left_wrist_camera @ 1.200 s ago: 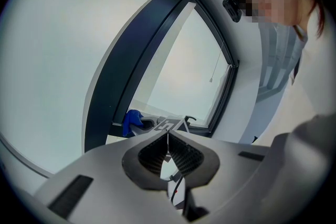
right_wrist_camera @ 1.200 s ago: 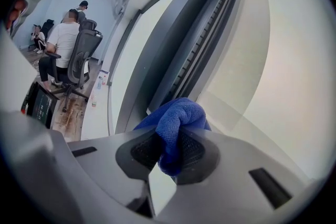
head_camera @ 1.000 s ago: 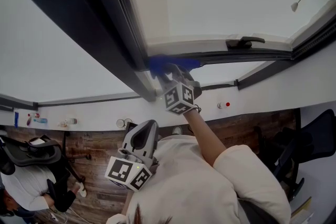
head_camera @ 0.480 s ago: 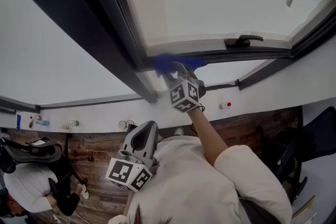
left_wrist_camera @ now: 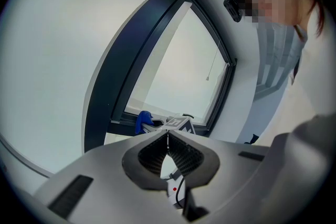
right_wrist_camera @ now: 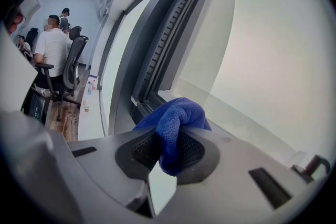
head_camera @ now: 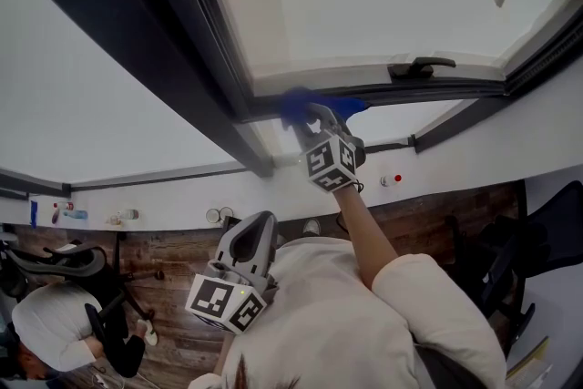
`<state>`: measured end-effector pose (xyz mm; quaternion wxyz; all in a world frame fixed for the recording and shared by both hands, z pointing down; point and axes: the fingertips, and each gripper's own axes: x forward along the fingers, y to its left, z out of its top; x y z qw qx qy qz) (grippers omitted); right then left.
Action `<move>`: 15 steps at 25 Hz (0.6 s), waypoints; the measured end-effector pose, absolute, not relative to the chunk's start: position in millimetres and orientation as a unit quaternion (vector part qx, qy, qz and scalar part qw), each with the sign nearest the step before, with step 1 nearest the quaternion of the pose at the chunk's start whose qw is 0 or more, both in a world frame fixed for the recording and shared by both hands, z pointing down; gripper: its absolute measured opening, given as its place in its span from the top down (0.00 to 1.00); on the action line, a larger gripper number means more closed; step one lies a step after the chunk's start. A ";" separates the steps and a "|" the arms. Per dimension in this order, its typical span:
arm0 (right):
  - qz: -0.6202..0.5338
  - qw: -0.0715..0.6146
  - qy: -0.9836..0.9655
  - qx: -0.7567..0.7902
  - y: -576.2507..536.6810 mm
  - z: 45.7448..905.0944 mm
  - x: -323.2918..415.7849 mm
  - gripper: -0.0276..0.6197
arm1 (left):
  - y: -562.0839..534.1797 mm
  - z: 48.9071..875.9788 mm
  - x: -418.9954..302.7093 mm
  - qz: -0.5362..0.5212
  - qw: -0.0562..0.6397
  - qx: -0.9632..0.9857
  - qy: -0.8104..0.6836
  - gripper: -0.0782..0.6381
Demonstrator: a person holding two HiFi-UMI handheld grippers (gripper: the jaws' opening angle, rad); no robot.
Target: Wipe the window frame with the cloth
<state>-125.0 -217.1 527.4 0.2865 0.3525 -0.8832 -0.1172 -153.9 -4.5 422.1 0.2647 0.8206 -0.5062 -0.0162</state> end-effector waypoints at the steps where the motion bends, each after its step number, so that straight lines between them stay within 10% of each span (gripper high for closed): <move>1: -0.117 0.286 -0.882 0.354 -217.7 527.4 -123.2 0.87 | -4.5 422.1 -153.6 -0.016 0.265 0.821 -0.506 0.88; 15: -0.110 0.285 -0.877 0.372 -221.5 526.9 -99.9 0.87 | -3.0 423.9 -145.8 -0.020 0.266 0.821 -0.505 0.88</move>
